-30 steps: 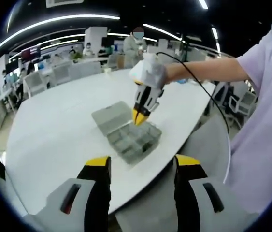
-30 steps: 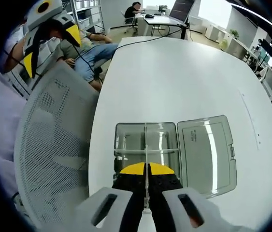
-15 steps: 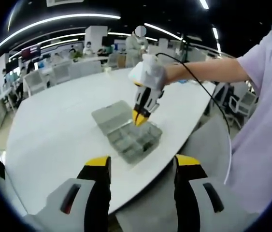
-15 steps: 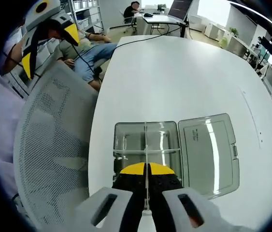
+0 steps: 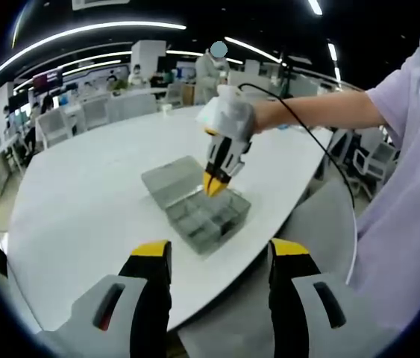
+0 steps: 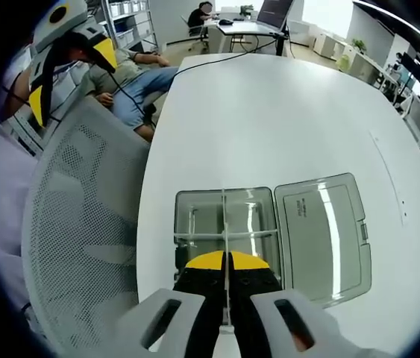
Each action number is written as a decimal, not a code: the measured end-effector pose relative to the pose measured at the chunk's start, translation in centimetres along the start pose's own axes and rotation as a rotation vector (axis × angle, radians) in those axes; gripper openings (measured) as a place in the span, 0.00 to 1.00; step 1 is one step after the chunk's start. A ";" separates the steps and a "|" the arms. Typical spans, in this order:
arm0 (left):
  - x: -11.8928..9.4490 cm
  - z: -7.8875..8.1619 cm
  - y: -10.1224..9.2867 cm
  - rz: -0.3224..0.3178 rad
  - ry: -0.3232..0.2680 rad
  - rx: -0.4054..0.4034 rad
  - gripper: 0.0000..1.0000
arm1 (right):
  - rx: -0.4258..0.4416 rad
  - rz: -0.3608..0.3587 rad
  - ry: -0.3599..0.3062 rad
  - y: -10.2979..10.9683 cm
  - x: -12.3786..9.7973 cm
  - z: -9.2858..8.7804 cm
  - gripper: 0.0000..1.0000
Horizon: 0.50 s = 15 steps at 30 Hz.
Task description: Insert the divider into the dual guide fixture by aligning both edges with the guide slots and pushing it downward to the bottom, including one-sided entry, uneven engagement, binding, and posture correction.
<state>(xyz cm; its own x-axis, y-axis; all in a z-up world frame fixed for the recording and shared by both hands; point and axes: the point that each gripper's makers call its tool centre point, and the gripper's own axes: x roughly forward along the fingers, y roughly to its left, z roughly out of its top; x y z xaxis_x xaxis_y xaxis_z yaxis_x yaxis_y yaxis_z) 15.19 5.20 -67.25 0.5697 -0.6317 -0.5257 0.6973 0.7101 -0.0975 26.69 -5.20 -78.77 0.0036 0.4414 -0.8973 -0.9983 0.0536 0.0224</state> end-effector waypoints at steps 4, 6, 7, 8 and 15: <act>0.1 -0.1 0.0 0.000 0.006 -0.001 0.50 | 0.004 0.007 -0.021 -0.1 0.0 0.0 0.00; 0.1 -0.1 0.0 0.000 0.007 -0.002 0.50 | 0.023 0.012 -0.037 -0.1 -0.1 0.0 0.00; 0.1 -0.1 -0.1 0.000 0.007 -0.002 0.50 | 0.029 0.010 -0.043 -0.1 -0.1 0.0 0.00; 0.1 -0.1 -0.1 -0.001 0.006 -0.002 0.50 | 0.051 0.024 -0.047 0.2 -0.2 -0.1 0.00; 0.1 -0.4 -0.1 0.001 0.005 -0.013 0.50 | 0.054 0.018 -0.061 0.0 0.1 -0.3 0.00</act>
<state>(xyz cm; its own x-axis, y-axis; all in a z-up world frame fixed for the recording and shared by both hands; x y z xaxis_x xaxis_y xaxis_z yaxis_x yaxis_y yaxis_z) 15.03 5.16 -67.61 0.5679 -0.6298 -0.5300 0.6913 0.7144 -0.1082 26.71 -5.45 -78.96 -0.0089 0.4961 -0.8682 -0.9937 0.0925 0.0630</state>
